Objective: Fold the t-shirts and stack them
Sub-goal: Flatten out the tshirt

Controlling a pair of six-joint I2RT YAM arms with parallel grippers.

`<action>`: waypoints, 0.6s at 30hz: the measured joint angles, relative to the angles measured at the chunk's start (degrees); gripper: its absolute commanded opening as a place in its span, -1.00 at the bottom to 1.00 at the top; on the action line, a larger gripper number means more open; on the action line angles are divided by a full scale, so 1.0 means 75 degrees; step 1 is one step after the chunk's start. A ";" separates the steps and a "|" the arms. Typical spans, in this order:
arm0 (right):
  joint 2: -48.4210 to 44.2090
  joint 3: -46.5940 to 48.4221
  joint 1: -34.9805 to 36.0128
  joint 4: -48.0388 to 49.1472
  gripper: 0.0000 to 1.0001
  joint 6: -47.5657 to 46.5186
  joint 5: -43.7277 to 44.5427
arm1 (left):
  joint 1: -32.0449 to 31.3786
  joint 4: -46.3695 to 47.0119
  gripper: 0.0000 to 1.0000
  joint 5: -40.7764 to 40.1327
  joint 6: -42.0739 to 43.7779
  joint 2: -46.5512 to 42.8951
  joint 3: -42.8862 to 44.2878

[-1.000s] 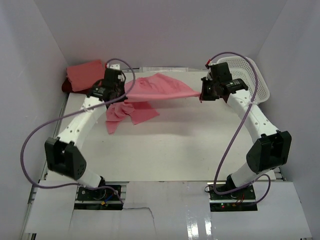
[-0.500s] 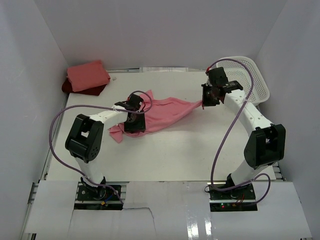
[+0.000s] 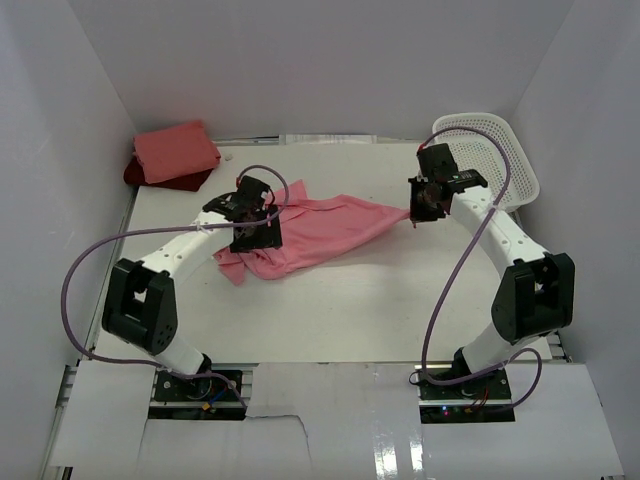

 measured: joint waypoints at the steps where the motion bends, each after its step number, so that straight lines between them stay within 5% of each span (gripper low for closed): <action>1: -0.0085 -0.0146 0.0000 -0.0044 -0.85 0.0009 0.0006 | 0.0108 0.0055 0.70 0.0000 0.0067 -0.0149 0.0058; 9: -0.1029 -0.1282 0.0000 -0.0114 -0.85 0.0047 -0.0070 | 0.1760 0.0428 0.77 0.0927 0.0632 0.0111 0.1204; 18: -0.1848 -0.2763 0.0070 -0.0268 -0.85 0.0108 -0.0361 | 0.1880 0.0245 0.76 0.1772 0.0976 0.1778 0.1909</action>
